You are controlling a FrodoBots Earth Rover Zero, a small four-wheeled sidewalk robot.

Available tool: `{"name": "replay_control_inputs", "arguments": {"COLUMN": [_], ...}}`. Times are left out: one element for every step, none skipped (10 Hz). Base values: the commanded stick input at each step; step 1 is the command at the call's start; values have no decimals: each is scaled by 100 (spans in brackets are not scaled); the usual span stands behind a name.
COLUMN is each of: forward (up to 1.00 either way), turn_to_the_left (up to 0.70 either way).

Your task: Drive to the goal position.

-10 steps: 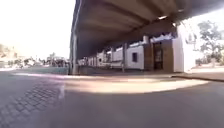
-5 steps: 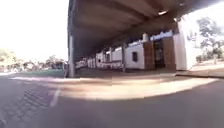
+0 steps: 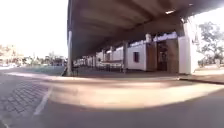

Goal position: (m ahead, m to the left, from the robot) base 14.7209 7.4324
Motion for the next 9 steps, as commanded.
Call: {"name": "replay_control_inputs", "arguments": {"forward": [70, 70, 70, 70, 70, 70, 70, 70, 70], "turn_to_the_left": [0, 0, 0, 0, 0, 0, 0, 11, 33]}}
